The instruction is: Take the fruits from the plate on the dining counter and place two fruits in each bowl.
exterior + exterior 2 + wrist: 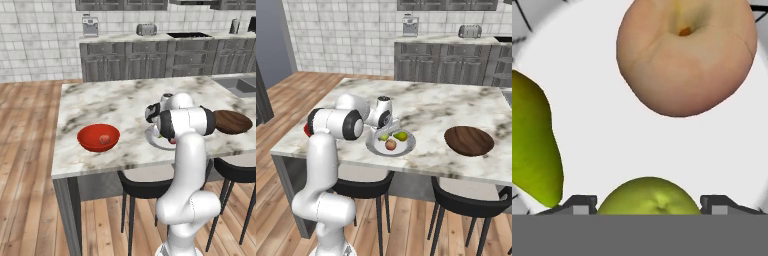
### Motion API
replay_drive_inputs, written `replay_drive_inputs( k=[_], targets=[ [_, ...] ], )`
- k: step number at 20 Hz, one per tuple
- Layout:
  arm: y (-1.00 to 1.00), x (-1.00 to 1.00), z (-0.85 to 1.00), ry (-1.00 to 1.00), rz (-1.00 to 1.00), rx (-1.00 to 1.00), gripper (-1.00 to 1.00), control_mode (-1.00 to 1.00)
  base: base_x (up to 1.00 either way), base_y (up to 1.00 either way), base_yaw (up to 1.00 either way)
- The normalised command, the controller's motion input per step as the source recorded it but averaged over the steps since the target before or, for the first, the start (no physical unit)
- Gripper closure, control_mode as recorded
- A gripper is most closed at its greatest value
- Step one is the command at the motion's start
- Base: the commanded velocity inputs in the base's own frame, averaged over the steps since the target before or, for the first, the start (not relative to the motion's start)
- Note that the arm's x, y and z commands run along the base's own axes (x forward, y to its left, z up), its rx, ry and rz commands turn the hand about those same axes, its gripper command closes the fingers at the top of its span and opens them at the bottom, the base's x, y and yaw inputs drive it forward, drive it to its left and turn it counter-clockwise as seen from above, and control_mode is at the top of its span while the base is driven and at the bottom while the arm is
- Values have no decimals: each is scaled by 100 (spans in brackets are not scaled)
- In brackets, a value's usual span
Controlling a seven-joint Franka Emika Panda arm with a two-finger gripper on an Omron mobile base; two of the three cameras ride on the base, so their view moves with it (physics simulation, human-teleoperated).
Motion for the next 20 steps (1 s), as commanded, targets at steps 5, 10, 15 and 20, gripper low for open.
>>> replay_drive_inputs(
  k=[5, 10, 15, 20],
  targets=[
    [0, -40, 80, -7, 18, 0, 100, -100, 0, 0, 0],
    [14, -40, 77, -1, 53, 0, 100, -100, 0, 0, 0],
    [58, -9, 26, 3, 83, 0, 100, -100, 0, 0, 0],
    [72, -3, 18, 2, 82, 0, 100, -100, 0, 0, 0]
  ],
)
